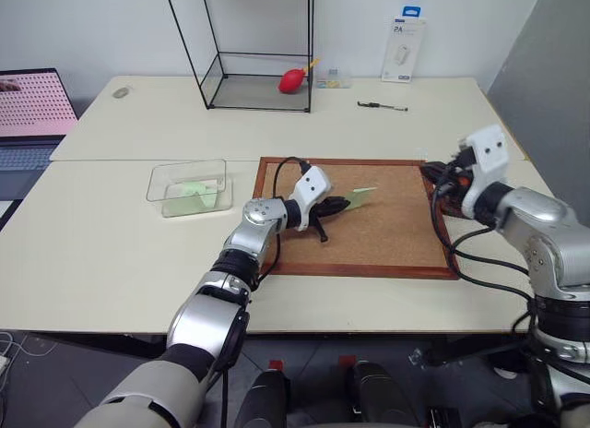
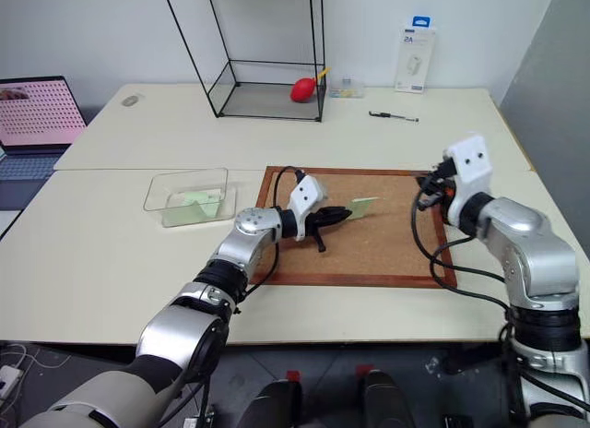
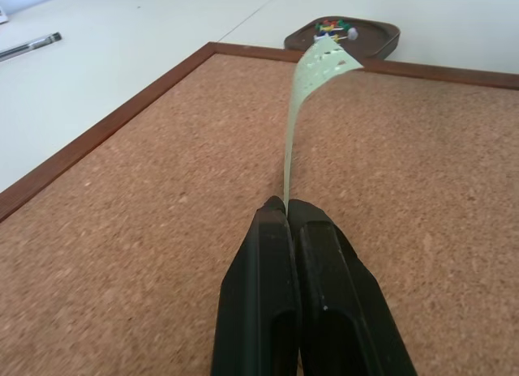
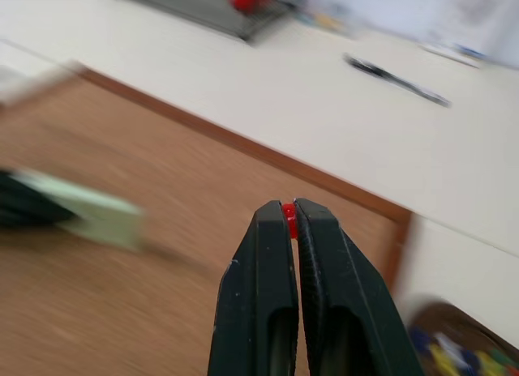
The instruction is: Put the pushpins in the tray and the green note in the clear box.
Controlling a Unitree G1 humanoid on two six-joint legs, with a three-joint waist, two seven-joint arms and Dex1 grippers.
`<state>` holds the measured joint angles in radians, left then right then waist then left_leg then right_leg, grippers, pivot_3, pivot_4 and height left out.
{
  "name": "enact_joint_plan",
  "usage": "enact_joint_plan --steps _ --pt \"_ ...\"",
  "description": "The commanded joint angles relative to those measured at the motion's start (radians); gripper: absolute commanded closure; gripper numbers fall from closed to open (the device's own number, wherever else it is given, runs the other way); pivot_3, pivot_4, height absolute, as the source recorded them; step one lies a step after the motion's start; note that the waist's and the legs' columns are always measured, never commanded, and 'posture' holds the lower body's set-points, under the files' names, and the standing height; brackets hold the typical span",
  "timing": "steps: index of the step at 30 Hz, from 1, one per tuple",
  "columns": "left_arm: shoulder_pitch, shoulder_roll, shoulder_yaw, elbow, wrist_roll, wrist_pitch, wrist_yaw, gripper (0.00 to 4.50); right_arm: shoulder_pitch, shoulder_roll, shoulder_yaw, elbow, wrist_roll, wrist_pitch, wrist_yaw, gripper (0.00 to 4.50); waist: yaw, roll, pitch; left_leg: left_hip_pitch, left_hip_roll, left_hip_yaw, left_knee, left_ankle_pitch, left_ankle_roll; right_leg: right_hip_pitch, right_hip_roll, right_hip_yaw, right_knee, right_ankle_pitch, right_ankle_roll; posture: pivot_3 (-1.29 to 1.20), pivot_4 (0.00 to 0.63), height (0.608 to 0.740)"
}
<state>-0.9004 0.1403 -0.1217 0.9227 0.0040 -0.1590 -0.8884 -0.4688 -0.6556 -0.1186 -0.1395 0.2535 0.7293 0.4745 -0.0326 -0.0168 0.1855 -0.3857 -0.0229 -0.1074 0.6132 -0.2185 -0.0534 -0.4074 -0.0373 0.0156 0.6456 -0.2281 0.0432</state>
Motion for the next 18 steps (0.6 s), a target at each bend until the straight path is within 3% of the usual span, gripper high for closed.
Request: enact_joint_plan --steps 1,6,14,15,18 --pt "0.006 -0.003 -0.012 -0.067 0.006 0.001 0.015 4.44 0.015 -0.053 0.061 0.142 -0.154 -0.201 -0.032 4.50 -0.002 0.000 0.000 0.000 0.000 0.000 0.000 0.000 0.000 0.000 0.000 0.000 0.000 0.000 0.000 0.00 0.150 0.740" --pt "0.022 -0.008 -0.022 -0.097 0.008 0.012 0.026 4.44 0.001 -0.034 0.096 0.354 -0.247 -0.358 -0.082 4.50 -0.005 0.000 0.000 0.001 0.000 0.001 0.000 0.000 0.000 0.000 0.000 0.001 0.001 0.000 0.000 0.00 0.150 0.740" --pt "0.028 -0.003 -0.029 -0.114 0.011 0.022 0.042 4.44 -0.022 0.017 0.083 0.480 -0.262 -0.416 -0.100 4.50 -0.005 0.000 0.000 0.001 0.000 0.001 0.000 0.000 0.000 0.000 0.000 0.001 0.001 0.000 0.000 0.00 0.150 0.740" --pt "0.029 -0.003 -0.030 -0.116 0.011 0.023 0.043 4.50 -0.024 0.020 0.081 0.486 -0.264 -0.419 -0.101 3.98 -0.005 0.000 0.000 0.001 0.000 0.001 0.000 0.000 0.000 0.000 0.000 0.001 0.001 0.000 0.000 0.00 0.150 0.740" --pt "0.030 -0.003 -0.031 -0.118 0.011 0.024 0.043 4.50 -0.032 0.024 0.079 0.498 -0.268 -0.422 -0.101 3.60 -0.005 0.000 0.000 0.001 0.000 0.001 0.000 0.000 0.000 0.000 0.000 0.001 0.001 0.000 0.000 0.00 0.150 0.740"
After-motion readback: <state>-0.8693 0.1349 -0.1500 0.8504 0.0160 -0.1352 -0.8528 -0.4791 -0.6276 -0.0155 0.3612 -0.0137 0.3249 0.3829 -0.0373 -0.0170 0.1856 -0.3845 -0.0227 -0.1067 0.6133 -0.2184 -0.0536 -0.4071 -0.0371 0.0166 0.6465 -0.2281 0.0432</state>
